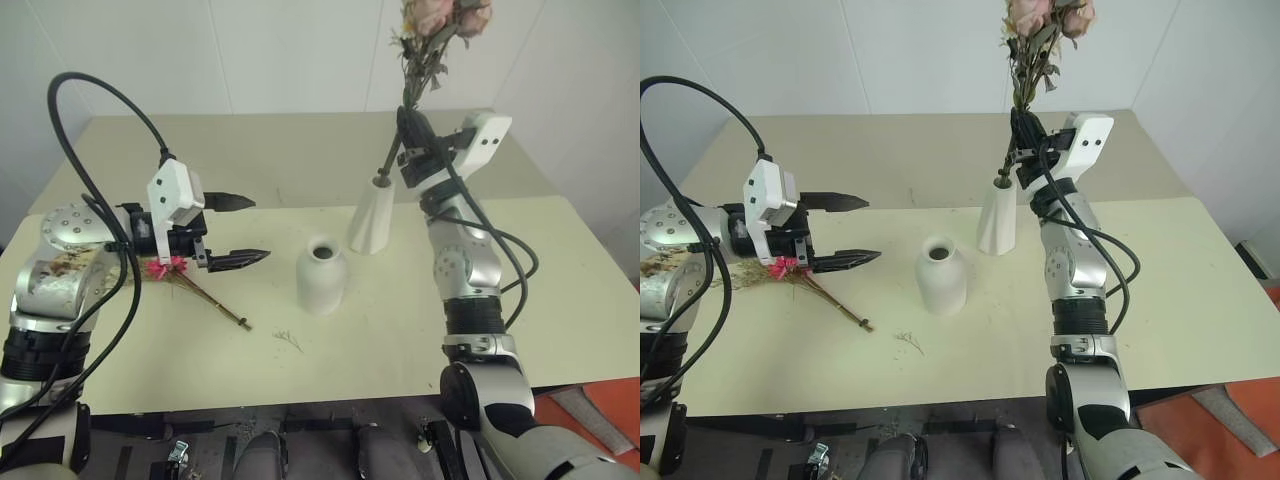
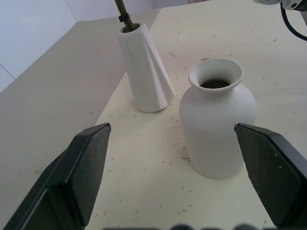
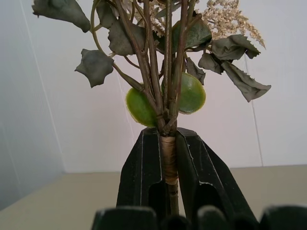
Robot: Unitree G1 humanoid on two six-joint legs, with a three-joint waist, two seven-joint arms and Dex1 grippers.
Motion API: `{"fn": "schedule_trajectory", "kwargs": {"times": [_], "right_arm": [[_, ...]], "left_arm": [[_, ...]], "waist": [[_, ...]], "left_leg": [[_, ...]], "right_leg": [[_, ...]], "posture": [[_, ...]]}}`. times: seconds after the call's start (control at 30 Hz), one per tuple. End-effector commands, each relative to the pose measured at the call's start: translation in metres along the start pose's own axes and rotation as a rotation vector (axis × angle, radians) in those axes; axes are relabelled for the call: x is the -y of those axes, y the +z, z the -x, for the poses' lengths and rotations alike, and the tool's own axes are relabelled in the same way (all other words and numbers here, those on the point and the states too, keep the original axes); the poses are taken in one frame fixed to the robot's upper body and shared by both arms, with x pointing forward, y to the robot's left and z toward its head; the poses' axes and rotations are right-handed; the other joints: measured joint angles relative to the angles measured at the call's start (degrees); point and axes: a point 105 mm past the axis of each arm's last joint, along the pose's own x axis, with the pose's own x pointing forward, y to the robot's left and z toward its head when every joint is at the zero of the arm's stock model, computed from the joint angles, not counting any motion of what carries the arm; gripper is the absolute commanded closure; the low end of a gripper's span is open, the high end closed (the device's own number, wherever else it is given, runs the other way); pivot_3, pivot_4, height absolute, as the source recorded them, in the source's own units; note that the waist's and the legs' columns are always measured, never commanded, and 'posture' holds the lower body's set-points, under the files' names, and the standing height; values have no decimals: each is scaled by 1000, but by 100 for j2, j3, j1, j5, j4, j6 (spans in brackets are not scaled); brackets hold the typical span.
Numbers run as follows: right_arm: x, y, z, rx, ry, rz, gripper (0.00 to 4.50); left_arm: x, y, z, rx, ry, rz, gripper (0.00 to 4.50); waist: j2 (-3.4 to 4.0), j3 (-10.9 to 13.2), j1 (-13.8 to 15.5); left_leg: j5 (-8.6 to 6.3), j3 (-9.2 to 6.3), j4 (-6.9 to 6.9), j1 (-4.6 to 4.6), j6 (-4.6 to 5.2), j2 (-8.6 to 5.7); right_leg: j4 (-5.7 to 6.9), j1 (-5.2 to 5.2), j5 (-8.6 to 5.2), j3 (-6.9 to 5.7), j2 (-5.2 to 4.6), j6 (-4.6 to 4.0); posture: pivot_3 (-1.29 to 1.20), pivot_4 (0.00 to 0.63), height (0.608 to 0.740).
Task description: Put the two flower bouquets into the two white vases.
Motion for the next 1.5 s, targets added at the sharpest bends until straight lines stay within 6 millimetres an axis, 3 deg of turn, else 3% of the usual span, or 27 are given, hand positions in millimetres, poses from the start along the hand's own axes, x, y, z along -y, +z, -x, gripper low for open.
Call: {"fn": "schedule_trajectory", "kwargs": {"times": [0.03, 0.4, 0.8, 0.83, 1.07, 1.4, 1.5], "right_arm": [[-4, 6, 2, 45, 23, 40, 4304], [-3, -8, 9, 26, 17, 75, 4304], [-10, -6, 21, 33, 65, 74, 219], [-11, -8, 23, 28, 67, 78, 35], [-25, -13, 41, 8, 125, 120, 35], [-21, -7, 60, -25, 136, 163, 35], [-15, 6, 80, -114, 178, 198, 35]], "left_arm": [[-2, 12, 8, 20, 26, -44, 0], [-2, 10, 8, 17, 31, -40, 0], [-5, 10, 5, 29, 34, -59, 0], [-6, 11, 4, 33, 34, -62, 0], [-7, 9, 3, 41, 37, -61, 0], [-3, 7, 11, 61, 65, -22, 0], [-8, 6, 28, 158, 266, 76, 0]], "waist": [[0, 0, 2], [0, 0, 0], [0, 0, 4], [0, 0, 5], [0, 0, 5], [0, 0, 12], [0, 0, 22]], "left_leg": [[0, 0, 0, 0, 0, 0], [0, 0, 0, 1, -1, 0], [0, 0, 0, 1, -1, 0], [0, 0, 0, 1, -1, 0], [0, -1, 0, 2, -1, 0], [0, -2, 0, 2, -1, 0], [0, -3, 0, -1, -1, 2]], "right_leg": [[0, 0, 0, 0, 0, 0], [0, 0, 0, 0, 0, 0], [0, 1, 0, 0, 0, 0], [0, 1, 0, 0, 0, 0], [0, 2, 0, 0, 0, 0], [-1, 2, 0, 0, 0, 0], [-3, 2, 0, 0, -2, 0]], "posture": [[0, 150, 740], [0, 150, 740], [0, 150, 740], [0, 150, 740], [0, 150, 740], [0, 150, 740], [0, 150, 740]]}}
